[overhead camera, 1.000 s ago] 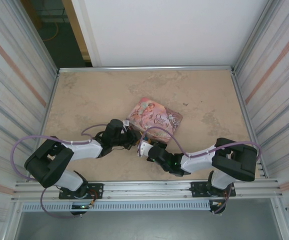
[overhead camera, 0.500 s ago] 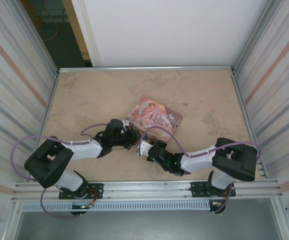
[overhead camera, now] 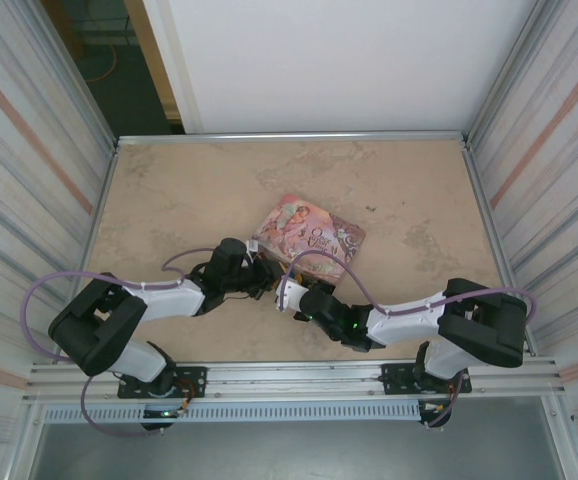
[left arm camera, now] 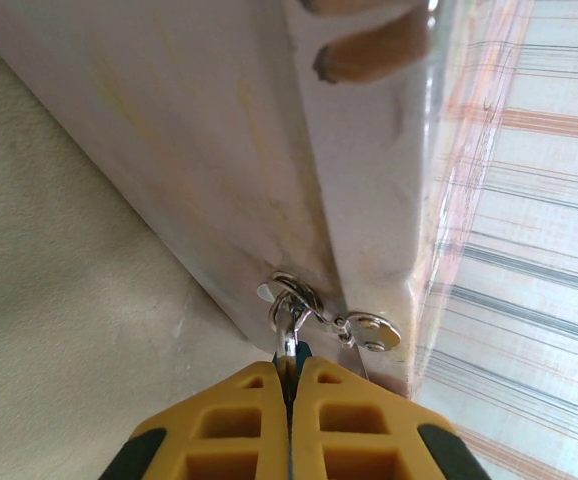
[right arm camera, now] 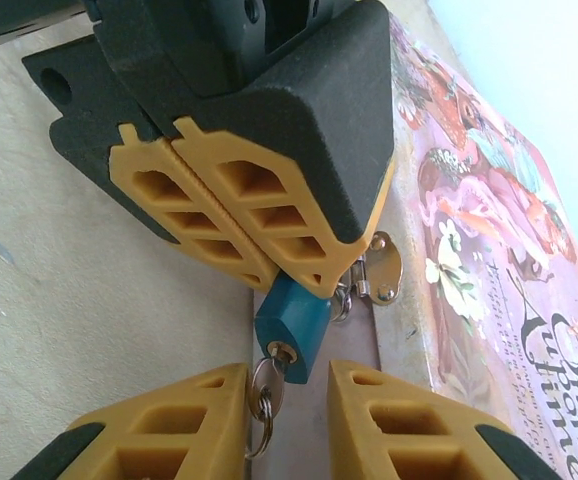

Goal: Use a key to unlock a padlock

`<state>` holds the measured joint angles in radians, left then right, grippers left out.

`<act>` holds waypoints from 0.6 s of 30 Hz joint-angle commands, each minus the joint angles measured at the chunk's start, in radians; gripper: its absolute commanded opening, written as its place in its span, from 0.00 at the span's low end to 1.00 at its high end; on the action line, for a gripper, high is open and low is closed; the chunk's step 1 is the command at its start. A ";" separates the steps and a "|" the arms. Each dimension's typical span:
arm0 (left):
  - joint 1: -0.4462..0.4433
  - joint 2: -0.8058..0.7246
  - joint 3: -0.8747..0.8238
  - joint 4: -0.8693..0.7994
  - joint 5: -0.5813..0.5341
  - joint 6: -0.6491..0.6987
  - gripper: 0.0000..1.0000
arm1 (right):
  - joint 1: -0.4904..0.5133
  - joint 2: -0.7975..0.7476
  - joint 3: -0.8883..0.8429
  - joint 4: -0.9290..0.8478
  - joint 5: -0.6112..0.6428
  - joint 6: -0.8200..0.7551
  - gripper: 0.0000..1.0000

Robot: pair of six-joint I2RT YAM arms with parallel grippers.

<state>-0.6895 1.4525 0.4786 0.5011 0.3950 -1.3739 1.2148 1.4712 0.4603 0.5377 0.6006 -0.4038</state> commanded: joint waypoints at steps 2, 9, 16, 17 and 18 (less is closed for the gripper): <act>-0.010 -0.039 0.015 0.045 0.014 -0.007 0.00 | -0.006 0.035 0.024 0.013 -0.001 -0.003 0.24; -0.010 -0.046 0.011 0.043 0.013 -0.007 0.00 | -0.006 0.066 0.040 0.035 0.008 -0.007 0.19; -0.010 -0.052 0.009 0.038 0.013 -0.006 0.00 | -0.006 0.085 0.051 0.059 0.008 -0.013 0.19; -0.010 -0.052 0.008 0.039 0.014 -0.005 0.00 | -0.006 0.087 0.053 0.062 0.008 -0.015 0.18; -0.011 -0.052 0.008 0.038 0.014 -0.006 0.00 | -0.006 0.089 0.054 0.066 0.008 -0.016 0.18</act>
<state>-0.6895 1.4471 0.4786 0.4877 0.3801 -1.3743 1.2148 1.5425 0.4778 0.5545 0.6083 -0.4042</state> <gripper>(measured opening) 0.070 0.186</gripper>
